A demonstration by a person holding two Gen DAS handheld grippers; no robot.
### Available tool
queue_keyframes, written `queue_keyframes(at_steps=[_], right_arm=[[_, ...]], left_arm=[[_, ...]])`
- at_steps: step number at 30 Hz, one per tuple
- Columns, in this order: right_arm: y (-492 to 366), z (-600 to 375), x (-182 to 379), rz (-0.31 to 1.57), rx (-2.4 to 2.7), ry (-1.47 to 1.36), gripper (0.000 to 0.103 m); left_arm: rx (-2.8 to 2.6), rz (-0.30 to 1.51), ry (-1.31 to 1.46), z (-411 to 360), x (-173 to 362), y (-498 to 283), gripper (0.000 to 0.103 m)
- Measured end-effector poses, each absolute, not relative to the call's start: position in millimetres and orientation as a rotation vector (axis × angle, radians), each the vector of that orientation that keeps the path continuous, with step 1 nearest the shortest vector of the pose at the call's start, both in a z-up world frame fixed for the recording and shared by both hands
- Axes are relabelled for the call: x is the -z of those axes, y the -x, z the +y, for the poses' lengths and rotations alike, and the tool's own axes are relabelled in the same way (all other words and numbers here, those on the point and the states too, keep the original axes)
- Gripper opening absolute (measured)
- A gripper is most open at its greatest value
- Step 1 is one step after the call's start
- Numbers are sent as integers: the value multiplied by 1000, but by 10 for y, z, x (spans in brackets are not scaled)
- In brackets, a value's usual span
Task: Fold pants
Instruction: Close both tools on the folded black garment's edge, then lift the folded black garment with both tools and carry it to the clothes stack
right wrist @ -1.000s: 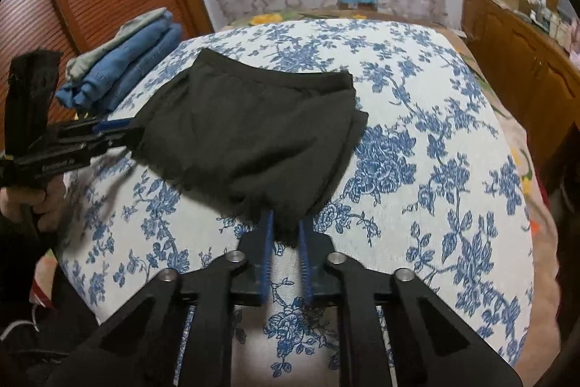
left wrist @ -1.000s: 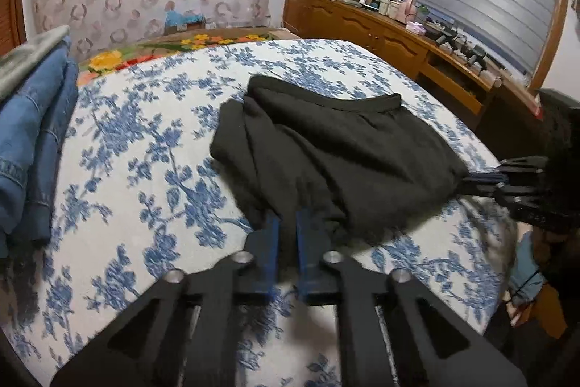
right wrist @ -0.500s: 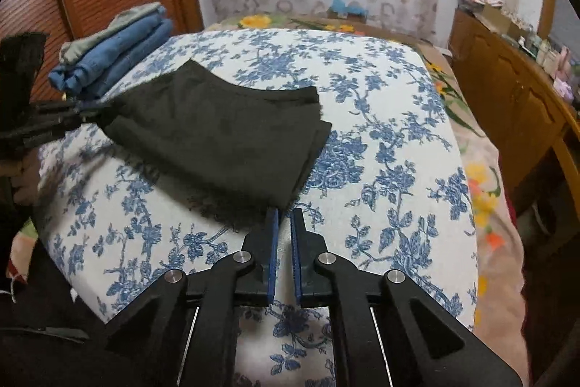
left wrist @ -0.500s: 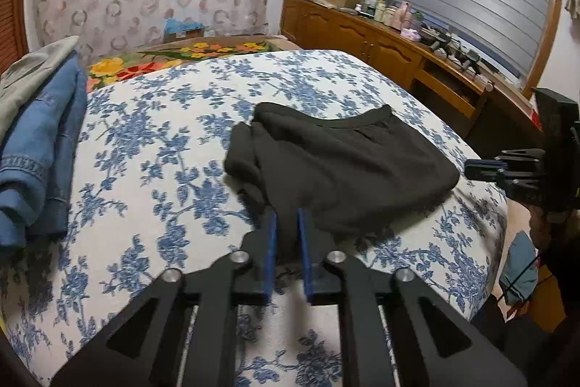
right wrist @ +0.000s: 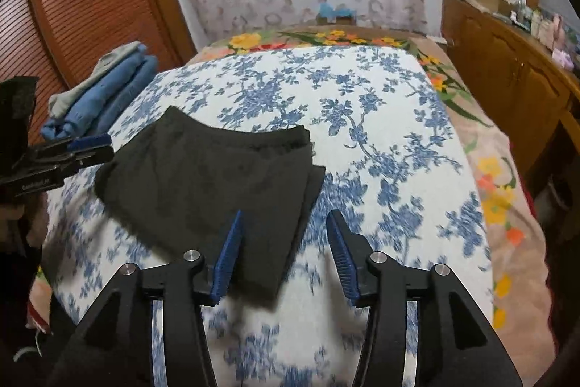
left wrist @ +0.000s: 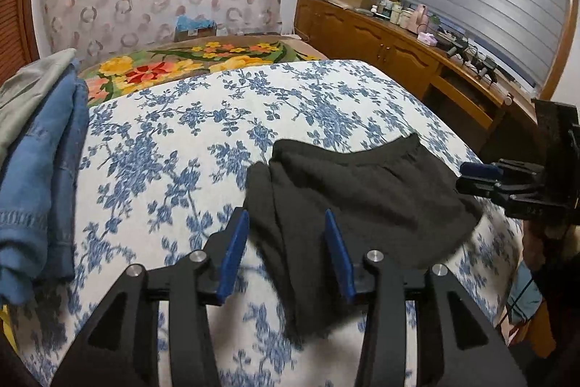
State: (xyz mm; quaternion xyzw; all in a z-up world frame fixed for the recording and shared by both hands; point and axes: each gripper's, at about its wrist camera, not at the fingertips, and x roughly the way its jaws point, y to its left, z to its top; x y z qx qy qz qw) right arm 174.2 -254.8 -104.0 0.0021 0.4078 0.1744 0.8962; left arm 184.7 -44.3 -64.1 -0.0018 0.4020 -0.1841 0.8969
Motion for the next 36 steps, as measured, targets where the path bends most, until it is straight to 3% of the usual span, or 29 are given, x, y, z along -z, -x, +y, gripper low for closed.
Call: queue_keyframes(at_steps=[25,28,30,34,36], right_arm=[[-2059,-2406,1228,874,-341,34,50],[-2054,-2389,1230,875,-339,45,44],[-2048,-2381,1228,878,-357,43,34],[-2045,-2351,1237,884,-399,38,13],[-2040,-2341,1233,884,-410,29,9]], left_arm=[[361,913,58,-456,933,-2172,43],[363,908,57,-446,938,-2165,43],[370,904,60,-438,935,-2163,42],[432,902,87,-428,931,-2153,18],[443,894,94,-433,900,-2148,7]])
